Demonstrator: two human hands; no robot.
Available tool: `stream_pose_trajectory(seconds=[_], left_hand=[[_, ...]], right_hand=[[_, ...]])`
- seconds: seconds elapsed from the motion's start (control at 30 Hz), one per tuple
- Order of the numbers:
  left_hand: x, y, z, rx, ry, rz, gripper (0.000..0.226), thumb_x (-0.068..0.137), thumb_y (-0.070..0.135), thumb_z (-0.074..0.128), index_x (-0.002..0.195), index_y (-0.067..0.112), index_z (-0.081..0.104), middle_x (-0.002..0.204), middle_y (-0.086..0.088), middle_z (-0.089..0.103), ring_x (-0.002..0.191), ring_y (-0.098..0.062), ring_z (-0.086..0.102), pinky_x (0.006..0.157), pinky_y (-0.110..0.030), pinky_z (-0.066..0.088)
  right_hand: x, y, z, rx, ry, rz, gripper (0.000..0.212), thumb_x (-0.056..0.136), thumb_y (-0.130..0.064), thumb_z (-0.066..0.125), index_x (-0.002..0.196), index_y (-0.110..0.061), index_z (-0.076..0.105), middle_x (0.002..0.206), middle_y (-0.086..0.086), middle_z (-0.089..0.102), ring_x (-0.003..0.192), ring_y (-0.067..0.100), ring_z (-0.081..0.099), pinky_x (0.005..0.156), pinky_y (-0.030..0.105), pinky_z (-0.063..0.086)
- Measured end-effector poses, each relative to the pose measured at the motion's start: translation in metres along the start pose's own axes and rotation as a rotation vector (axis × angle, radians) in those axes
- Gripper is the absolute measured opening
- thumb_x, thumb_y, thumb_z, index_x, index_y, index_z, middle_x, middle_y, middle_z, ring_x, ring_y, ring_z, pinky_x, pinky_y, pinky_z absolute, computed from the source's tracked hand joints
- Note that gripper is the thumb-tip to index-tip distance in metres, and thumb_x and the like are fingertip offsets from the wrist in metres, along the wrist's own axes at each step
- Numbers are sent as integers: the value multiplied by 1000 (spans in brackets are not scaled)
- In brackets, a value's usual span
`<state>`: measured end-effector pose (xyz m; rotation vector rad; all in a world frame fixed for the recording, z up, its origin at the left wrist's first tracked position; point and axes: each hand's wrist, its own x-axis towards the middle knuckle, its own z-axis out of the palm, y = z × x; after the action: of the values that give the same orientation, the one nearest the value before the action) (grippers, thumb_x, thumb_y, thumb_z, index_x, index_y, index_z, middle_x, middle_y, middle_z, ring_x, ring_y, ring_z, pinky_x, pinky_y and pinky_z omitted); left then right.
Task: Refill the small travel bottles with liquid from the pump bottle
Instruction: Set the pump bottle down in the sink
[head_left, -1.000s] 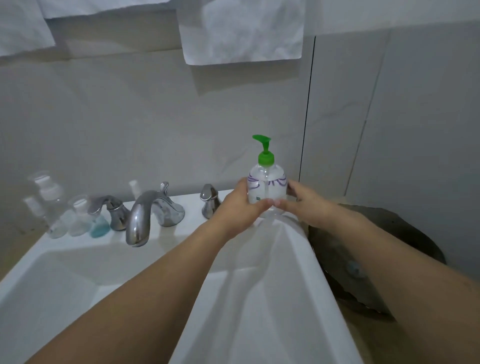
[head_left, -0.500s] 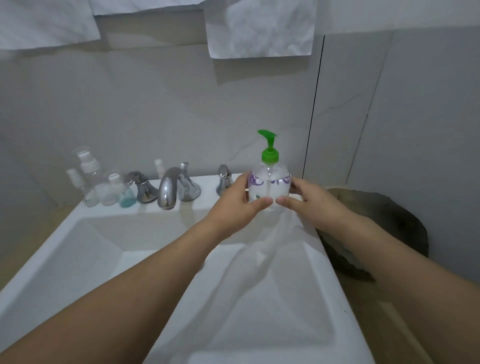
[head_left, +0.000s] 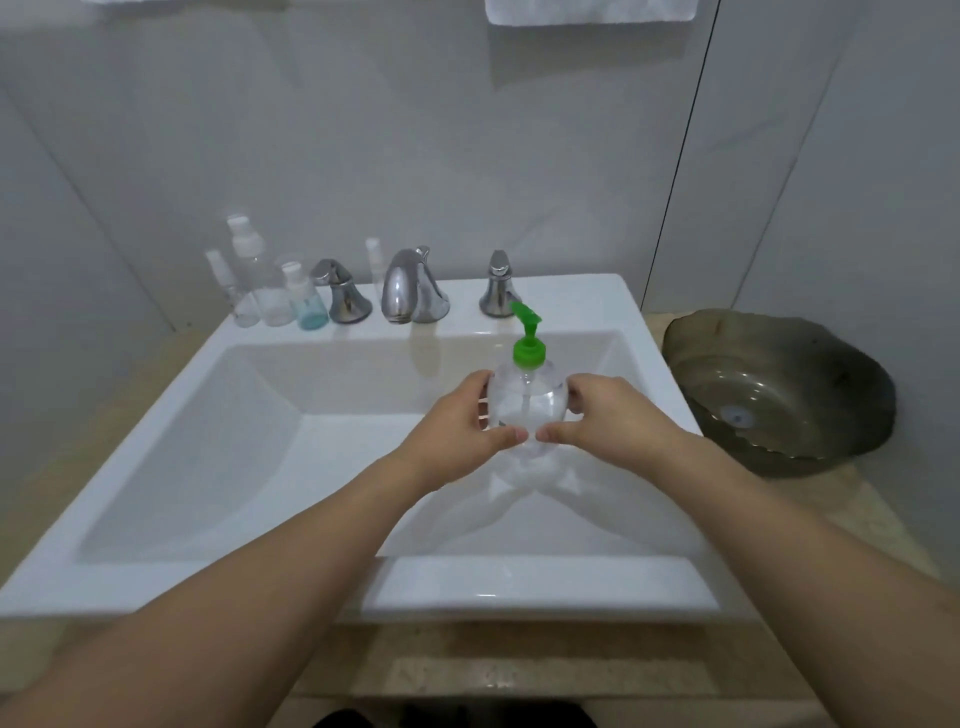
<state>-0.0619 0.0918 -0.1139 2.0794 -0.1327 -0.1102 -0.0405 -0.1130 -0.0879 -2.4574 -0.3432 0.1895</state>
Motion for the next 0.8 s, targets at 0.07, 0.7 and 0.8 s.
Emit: stream_pose_trajectory(seconds=[0.07, 0.7, 0.8], left_hand=[[4, -10, -1, 9, -8, -20, 65, 81, 24, 83, 138, 23, 50, 132, 9, 63, 118, -11, 65, 104, -42, 53], [34, -46, 7, -54, -116, -231, 75, 80, 10, 85, 142, 16, 43, 135, 4, 58, 117, -16, 65, 92, -30, 57], [31, -46, 5, 5, -150, -259, 72, 83, 10, 82, 143, 16, 43, 139, 1, 58, 114, -18, 67, 96, -35, 55]], right_hand=[[7, -3, 8, -28, -24, 34, 36, 75, -37, 79, 100, -17, 62, 97, -1, 64, 87, 16, 61, 76, 31, 50], [37, 12, 48, -49, -125, 222, 59, 68, -36, 84, 112, -15, 51, 104, 1, 61, 91, 18, 60, 80, 36, 52], [26, 7, 47, 6, -116, 250, 55, 73, -35, 80, 115, -15, 51, 108, 0, 60, 94, 18, 59, 80, 34, 50]])
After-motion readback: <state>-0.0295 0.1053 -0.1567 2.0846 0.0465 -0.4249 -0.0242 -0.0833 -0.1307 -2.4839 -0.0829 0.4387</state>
